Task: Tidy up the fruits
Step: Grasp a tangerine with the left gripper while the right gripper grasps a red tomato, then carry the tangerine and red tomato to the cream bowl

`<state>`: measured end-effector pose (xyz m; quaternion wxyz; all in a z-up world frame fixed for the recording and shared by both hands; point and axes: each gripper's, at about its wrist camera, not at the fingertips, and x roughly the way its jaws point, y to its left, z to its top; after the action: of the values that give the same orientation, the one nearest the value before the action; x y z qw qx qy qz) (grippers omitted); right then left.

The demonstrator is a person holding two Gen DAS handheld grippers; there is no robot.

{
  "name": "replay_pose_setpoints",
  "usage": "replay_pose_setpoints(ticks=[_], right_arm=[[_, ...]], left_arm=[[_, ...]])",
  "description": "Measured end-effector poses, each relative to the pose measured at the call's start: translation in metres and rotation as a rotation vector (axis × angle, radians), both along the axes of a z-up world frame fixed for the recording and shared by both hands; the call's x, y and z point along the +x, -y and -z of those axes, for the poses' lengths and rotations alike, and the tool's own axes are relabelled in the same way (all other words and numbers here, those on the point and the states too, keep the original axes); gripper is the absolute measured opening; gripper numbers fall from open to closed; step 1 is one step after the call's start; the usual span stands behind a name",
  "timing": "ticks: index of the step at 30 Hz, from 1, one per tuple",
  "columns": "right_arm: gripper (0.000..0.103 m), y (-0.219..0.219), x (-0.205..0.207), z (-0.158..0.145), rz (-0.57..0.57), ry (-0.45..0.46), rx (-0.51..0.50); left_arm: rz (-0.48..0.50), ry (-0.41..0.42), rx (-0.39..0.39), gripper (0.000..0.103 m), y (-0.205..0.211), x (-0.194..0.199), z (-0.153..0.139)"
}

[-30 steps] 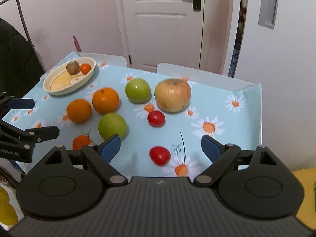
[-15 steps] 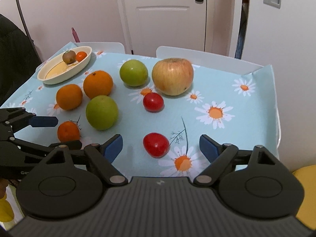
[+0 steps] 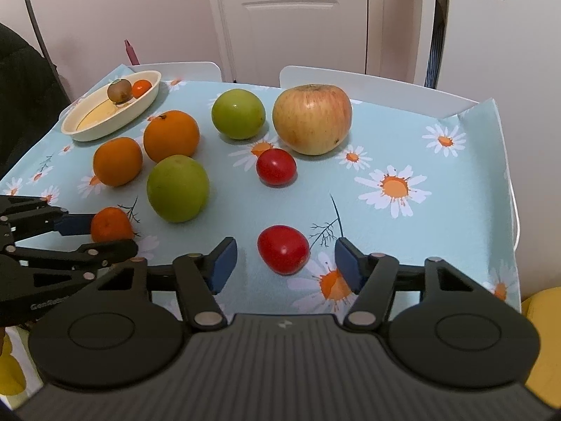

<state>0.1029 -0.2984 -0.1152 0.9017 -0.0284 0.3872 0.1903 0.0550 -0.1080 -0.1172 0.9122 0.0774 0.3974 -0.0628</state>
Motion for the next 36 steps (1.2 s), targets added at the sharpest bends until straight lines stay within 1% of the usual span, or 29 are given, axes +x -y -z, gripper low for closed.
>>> replay_pose_setpoints(ticks=[10, 11, 12, 17, 22, 30, 36], right_arm=[[0.064, -0.004, 0.005, 0.004, 0.011, -0.008, 0.007], [0.058, -0.005, 0.006, 0.005, 0.011, -0.009, 0.006], [0.048, -0.005, 0.006, 0.005, 0.008, -0.013, 0.005], [0.048, -0.005, 0.006, 0.002, 0.010, -0.011, 0.006], [0.048, -0.007, 0.001, -0.011, 0.006, -0.001, 0.014], [0.048, -0.017, -0.008, -0.048, -0.022, 0.028, 0.028], [0.048, -0.036, -0.012, -0.081, -0.065, 0.065, 0.053]], left_arm=[[-0.023, -0.005, -0.003, 0.042, -0.007, -0.003, -0.002], [-0.025, -0.005, -0.004, 0.042, -0.008, -0.003, -0.002], [-0.027, -0.006, -0.006, 0.042, -0.009, -0.004, -0.003], [-0.042, 0.001, -0.007, 0.042, -0.014, -0.007, -0.006], [-0.059, 0.014, -0.014, 0.042, -0.020, -0.012, -0.017], [-0.100, 0.057, -0.020, 0.042, -0.033, -0.025, -0.053], [-0.149, 0.083, -0.030, 0.042, -0.055, -0.030, -0.083]])
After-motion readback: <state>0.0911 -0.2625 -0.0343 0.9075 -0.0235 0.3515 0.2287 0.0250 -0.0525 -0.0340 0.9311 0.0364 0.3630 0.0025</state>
